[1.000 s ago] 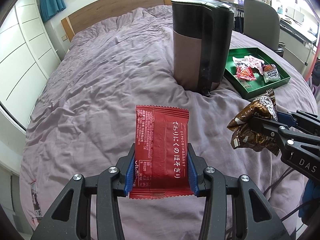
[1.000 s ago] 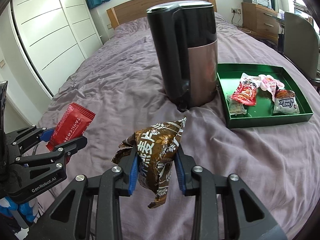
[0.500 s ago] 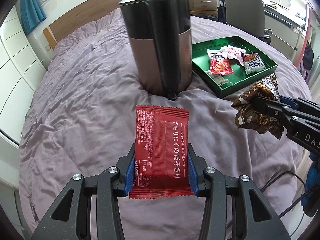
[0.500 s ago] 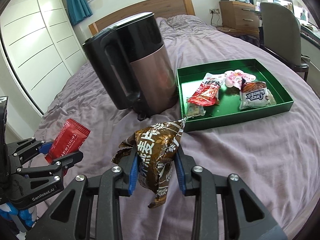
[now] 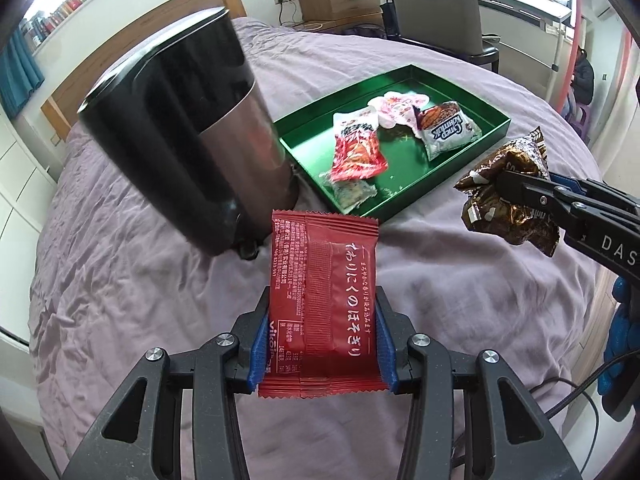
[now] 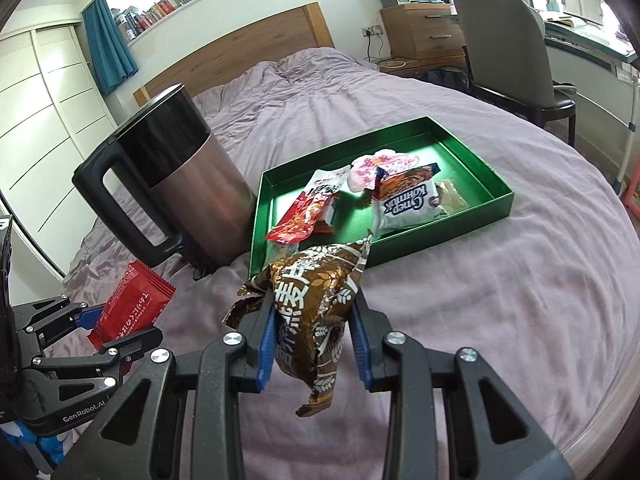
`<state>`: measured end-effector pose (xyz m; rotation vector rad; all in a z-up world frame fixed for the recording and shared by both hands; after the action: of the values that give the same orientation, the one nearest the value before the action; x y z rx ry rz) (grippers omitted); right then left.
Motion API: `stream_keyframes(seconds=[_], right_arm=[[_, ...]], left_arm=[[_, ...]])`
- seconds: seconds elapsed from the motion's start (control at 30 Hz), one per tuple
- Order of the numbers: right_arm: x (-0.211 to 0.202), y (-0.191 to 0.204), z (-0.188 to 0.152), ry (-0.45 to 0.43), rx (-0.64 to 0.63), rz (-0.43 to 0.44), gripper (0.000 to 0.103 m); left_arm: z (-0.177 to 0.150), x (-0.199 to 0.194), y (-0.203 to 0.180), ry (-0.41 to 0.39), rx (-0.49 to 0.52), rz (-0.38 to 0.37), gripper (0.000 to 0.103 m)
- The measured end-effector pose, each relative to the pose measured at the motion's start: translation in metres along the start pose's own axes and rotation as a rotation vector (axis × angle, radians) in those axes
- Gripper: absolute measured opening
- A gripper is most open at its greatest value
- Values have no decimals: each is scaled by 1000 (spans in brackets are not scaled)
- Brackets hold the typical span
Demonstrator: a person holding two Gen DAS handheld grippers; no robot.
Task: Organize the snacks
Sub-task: 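Lift both snacks and carry them past the kettle toward the green tray, then lower the red pack with left tool while right tool lowers the brown bag into the tray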
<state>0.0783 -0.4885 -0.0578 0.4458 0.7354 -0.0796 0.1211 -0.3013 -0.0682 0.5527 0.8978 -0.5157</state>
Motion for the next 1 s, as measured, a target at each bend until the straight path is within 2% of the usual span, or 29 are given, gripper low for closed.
stream_keyframes(seconds=[0.23,0.5,0.73,1.0], right_arm=[[11,-32,42,-54,6,-35,103],[35,-52,100,-119,-21,-65,103],[68,-69,139,-137,-19,-91,103],[98,-75,151,-128,-13,-102,103]], left_arm=[[56,25,-18,-32,19,-8,40],[114,69,-21,-61,-6,27,40],[137,104,-14,-64,-24,91,40],[141,127,-14,-60,-40,115,40]])
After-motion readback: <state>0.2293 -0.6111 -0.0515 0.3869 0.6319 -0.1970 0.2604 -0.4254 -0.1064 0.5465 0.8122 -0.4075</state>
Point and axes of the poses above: each gripper's, at about its wrist camera, not at the fingertips, and x roughly the way its jaws point, y to its left, z to its top, the point moved 10 cm from there along x, roughly the way its jaws point, and after that the axes turned 6 degrees about x, right-handed, at the moved point
